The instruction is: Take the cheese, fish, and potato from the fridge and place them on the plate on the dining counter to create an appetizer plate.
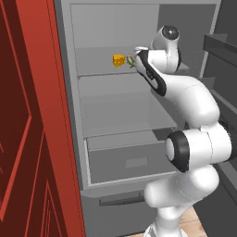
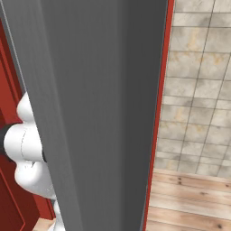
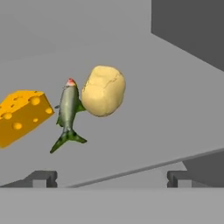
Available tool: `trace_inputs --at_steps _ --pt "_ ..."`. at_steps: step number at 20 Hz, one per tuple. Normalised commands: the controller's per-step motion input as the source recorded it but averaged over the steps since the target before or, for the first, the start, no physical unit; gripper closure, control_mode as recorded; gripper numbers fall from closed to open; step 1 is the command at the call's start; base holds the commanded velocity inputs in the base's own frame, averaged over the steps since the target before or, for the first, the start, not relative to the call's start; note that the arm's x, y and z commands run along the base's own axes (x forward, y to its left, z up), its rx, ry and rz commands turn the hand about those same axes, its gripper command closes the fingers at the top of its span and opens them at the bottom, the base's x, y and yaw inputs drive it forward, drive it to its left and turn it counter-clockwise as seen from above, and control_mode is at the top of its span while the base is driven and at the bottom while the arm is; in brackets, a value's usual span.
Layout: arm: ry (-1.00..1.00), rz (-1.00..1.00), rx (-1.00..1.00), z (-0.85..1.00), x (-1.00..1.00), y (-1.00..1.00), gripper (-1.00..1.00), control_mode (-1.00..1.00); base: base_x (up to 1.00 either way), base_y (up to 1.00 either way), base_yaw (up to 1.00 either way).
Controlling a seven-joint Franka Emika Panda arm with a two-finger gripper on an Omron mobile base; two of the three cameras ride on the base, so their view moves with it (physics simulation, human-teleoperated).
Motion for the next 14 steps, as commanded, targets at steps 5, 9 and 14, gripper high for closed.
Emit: trace_inputs --at_steps 5,9,14 --pt "0.0 0.0 0.0 0.0 0.38 0.0 -1.0 -1.0 0.0 0.0 0.0" --pt "0.0 0.0 0.0 0.0 0.34 0.0 -1.0 -1.0 0.0 0.0 0.0" --pt "0.0 0.0 0.0 0.0 0.32 0.0 -1.0 -1.0 0.0 0.0 0.0"
